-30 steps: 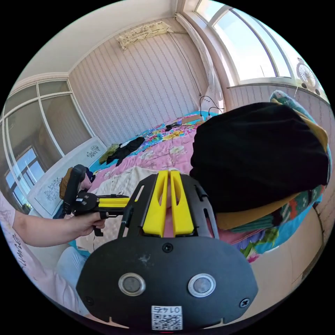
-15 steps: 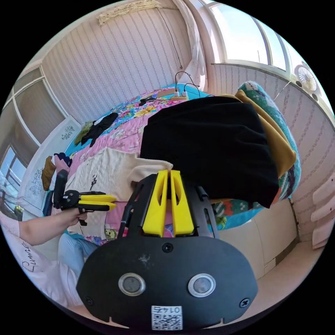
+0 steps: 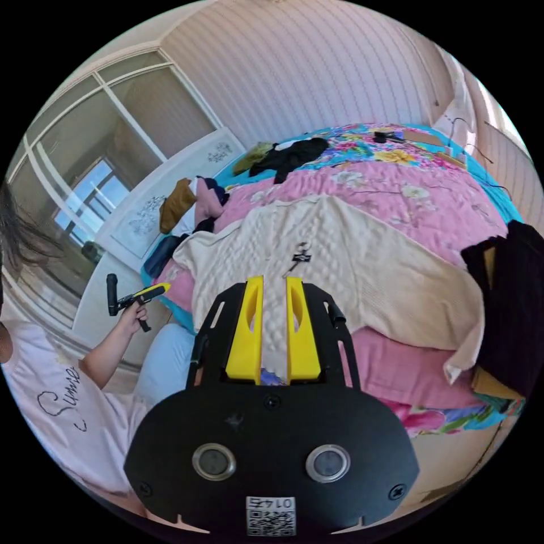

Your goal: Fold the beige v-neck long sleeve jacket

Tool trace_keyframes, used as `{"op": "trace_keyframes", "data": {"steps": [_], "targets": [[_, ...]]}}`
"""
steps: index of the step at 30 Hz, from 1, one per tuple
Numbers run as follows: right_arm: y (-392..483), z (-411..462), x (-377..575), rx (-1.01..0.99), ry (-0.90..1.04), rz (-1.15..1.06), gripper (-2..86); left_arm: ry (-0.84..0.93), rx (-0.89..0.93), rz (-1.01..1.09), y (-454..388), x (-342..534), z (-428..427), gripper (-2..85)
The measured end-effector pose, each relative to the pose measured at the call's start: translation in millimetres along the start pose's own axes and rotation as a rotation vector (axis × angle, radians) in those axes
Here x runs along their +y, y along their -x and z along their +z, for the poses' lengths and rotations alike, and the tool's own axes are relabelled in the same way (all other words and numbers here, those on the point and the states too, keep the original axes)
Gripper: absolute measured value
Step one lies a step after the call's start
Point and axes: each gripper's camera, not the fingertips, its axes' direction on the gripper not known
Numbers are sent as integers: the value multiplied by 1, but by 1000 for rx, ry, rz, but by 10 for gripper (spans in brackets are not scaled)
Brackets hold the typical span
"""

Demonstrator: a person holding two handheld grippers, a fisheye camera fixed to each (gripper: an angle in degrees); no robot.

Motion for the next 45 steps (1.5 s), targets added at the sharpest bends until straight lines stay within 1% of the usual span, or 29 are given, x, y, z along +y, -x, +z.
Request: {"op": "trace_keyframes", "data": {"steps": [1, 2, 3, 6, 7, 8, 10, 11, 13, 14, 16, 17, 19, 20, 22, 23, 25, 27, 30, 32, 33, 35, 36, 37, 39, 42, 45], "targets": [[32, 41, -24, -65, 51, -63, 70, -21, -17, -59, 29, 5, 0, 64], [49, 60, -36, -86, 73, -100, 71, -49, -37, -102, 54, 9, 1, 64], [85, 98, -58, -112, 132, -173, 71, -61, -45, -120, 66, 11, 3, 64], [172, 187, -106, -148, 252, -354, 74, -116, 1, -204, 109, 15, 18, 65], [205, 222, -124, -143, 297, -421, 76, -131, 37, -231, 122, 17, 27, 71], [221, 239, -133, -139, 318, -456, 77, -132, 55, -246, 132, 17, 36, 78], [283, 301, -168, -107, 385, -600, 79, -128, 74, -277, 147, 16, 47, 86], [297, 316, -176, -95, 396, -634, 80, -148, 106, -295, 158, 15, 51, 90], [346, 371, -209, -39, 422, -738, 85, -165, 146, -307, 176, 11, 54, 91], [356, 385, -216, -20, 432, -758, 87, -155, 142, -309, 189, 6, 56, 90], [385, 432, -247, 95, 414, -796, 106, -140, 175, -330, 210, -1, 60, 84], [390, 441, -255, 117, 396, -795, 110, -139, 222, -339, 223, -5, 62, 71], [401, 477, -283, 194, 338, -788, 117, -101, 235, -298, 237, -13, 65, 37], [403, 488, -289, 216, 349, -784, 116, -81, 211, -253, 242, -17, 65, 7], [407, 527, -312, 264, 446, -780, 100, -82, 181, -186, 249, -18, 58, -3], [408, 533, -316, 261, 465, -786, 92, -97, 155, -146, 254, -16, 45, -6], [418, 543, -331, 219, 465, -823, 40, -140, 149, -96, 264, -13, 18, -8], [426, 542, -343, 179, 443, -837, 28, -178, 154, -55, 280, -13, -11, -9], [437, 546, -364, 128, 421, -850, 17, -215, 81, -17, 315, -33, -47, -7], [441, 558, -377, 82, 440, -831, 13, -180, -44, 6, 344, -65, -47, 0], [443, 569, -384, 56, 454, -818, 11, -165, -76, -3, 352, -72, -42, 3], [445, 588, -392, 94, 450, -800, 11, -93, -112, -94, 386, -88, -16, 35], [445, 600, -397, 147, 442, -783, 13, -73, -111, -119, 393, -89, -11, 40], [443, 610, -401, 155, 466, -766, 17, -55, -112, -126, 401, -88, -7, 50], [444, 617, -405, 116, 504, -751, 36, -64, -135, -136, 406, -80, -11, 59], [451, 613, -402, 70, 481, -806, 46, -75, -119, -124, 405, -63, -18, 60], [466, 614, -392, 68, 472, -908, 51, -86, -13, -163, 404, -44, -15, 64]]}}
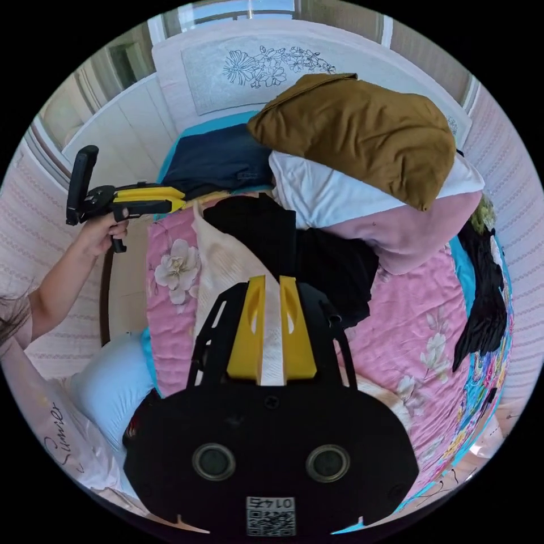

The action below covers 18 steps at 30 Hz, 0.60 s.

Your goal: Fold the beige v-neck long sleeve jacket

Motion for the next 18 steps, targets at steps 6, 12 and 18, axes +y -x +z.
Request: {"op": "trace_keyframes", "data": {"steps": [6, 12, 18], "targets": [[30, 25, -13, 26, 12, -100, 73, 20, 18, -123, 8, -7, 40, 91], [13, 62, 11, 8, 57, -9, 57, 17, 77, -117, 2, -13, 51, 2], [-20, 1, 89, -112, -158, 144, 18, -220, 186, 95, -71, -16, -21, -9]]}}
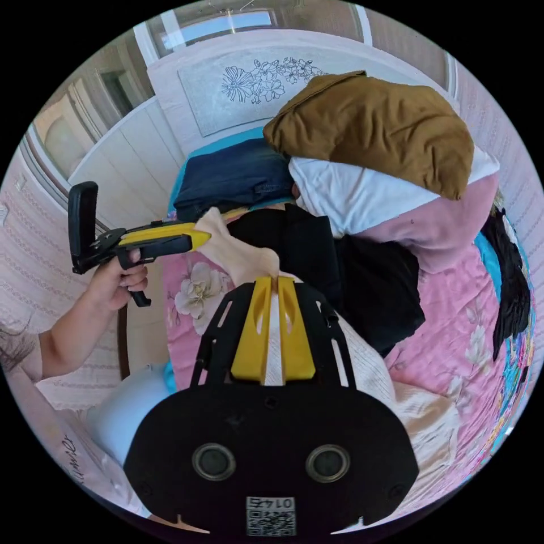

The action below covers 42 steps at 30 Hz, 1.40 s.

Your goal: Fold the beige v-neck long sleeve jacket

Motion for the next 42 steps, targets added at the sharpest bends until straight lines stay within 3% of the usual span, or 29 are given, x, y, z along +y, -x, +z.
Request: {"op": "trace_keyframes", "data": {"steps": [4, 8, 13, 18, 22, 29, 33, 36, 42], "targets": [[-29, -69, 85, -67, -176, 91, 12, -64, 183, 194, -86, -24, -20, -10], [-66, -116, 178, -132, -263, 229, 10, 14, 426, 324, -184, -33, 15, -10], [-109, -192, 331, -104, -304, 424, 11, 77, 691, 337, -308, -13, 77, -7], [-146, -258, 475, 11, -338, 615, 16, 202, 753, 329, -408, 10, 139, 27], [-172, -273, 610, 89, -235, 900, 26, 370, 663, 343, -421, 38, 173, 50], [-150, -284, 721, 88, -238, 953, 57, 496, 269, 400, -410, 43, 198, 58], [-151, -289, 759, 188, -246, 1012, 87, 523, 228, 418, -435, 44, 217, 64], [-160, -275, 789, 111, -165, 1057, 67, 610, 227, 384, -451, 52, 247, 54], [-136, -328, 853, 160, -332, 1065, 28, 560, 211, 464, -510, 36, 251, 0]]}}
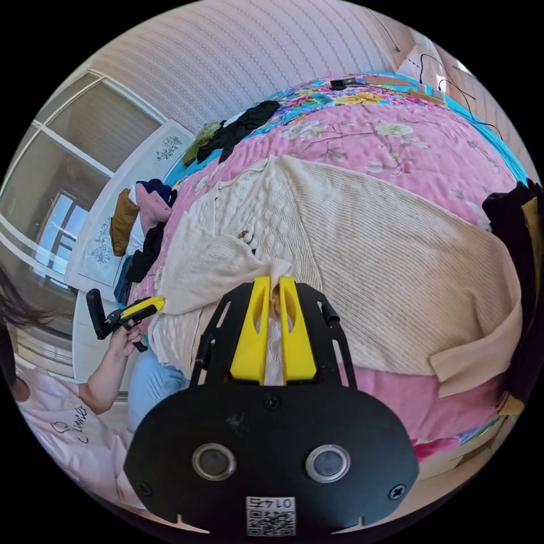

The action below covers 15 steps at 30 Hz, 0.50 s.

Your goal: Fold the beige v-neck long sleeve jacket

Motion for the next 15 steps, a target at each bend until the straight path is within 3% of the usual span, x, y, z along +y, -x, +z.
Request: {"op": "trace_keyframes", "data": {"steps": [5, 8, 12, 15], "targets": [[-46, -12, 33, 9, 18, 79, 29, 85, 21, -23, -19, -31, 23, 2], [-63, -56, 68, 20, -137, 76, 32, 59, -20, 27, -40, -52, 4, 28], [-110, -128, 137, 247, -449, 137, 38, 64, -15, 122, -81, -91, -2, 41], [-157, -153, 164, 296, -432, 285, 56, 59, 78, 216, -133, -129, 12, 49]]}}
